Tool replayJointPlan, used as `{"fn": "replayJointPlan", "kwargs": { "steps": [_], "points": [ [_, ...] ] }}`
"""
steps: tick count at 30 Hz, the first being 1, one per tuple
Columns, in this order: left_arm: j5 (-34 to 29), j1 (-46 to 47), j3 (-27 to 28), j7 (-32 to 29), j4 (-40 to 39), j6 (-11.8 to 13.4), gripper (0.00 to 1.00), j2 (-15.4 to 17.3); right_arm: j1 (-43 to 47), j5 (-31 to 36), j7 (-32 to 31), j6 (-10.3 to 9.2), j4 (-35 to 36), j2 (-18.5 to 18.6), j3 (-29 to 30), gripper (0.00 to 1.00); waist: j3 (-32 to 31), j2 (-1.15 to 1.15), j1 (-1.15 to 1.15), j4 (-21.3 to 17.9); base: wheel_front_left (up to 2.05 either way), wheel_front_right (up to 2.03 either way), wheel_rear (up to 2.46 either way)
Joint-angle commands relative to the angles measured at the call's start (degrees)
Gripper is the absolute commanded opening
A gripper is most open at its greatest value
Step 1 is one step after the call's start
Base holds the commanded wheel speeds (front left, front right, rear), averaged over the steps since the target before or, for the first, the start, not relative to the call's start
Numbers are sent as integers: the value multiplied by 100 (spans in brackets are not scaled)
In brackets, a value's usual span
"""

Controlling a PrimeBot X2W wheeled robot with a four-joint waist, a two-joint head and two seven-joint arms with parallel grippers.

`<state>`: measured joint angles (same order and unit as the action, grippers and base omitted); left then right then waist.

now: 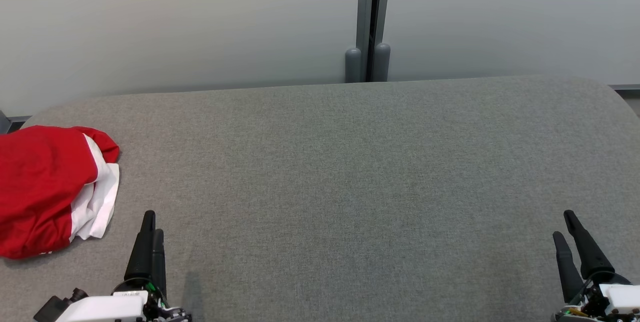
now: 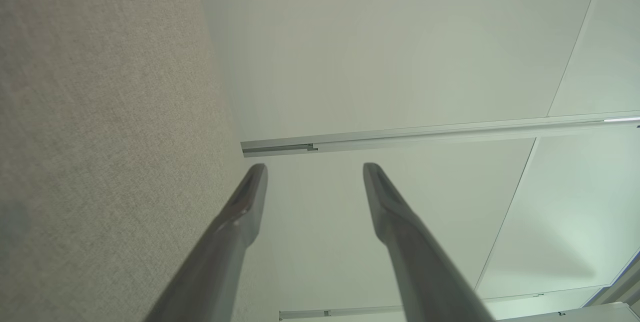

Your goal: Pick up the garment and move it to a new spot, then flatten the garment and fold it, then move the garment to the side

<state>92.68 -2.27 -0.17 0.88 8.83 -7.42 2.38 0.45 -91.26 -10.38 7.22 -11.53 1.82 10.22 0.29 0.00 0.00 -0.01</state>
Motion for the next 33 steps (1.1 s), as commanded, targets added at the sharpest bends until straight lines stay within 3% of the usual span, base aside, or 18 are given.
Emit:
{"fn": "replayJointPlan", "kwargs": {
  "steps": [1,8,24,33],
  "points": [
    [-65,245,-13,31,-83,-6,100,35,-173,81,74,14,131,89,-28,100,1,0,0,0,0,0,0],
    [-493,475,-73,212,-47,-6,100,120,-299,645,376,16,136,247,-191,100,9,0,0,-1,0,0,0],
    [-2871,779,4,497,-504,-7,100,179,-462,3091,888,21,701,432,-380,100,27,0,0,-6,0,0,0],
    [-3821,838,-105,614,-535,-8,100,290,-476,4072,1096,23,806,554,-560,100,5,0,0,-12,0,0,0]
  ]
}}
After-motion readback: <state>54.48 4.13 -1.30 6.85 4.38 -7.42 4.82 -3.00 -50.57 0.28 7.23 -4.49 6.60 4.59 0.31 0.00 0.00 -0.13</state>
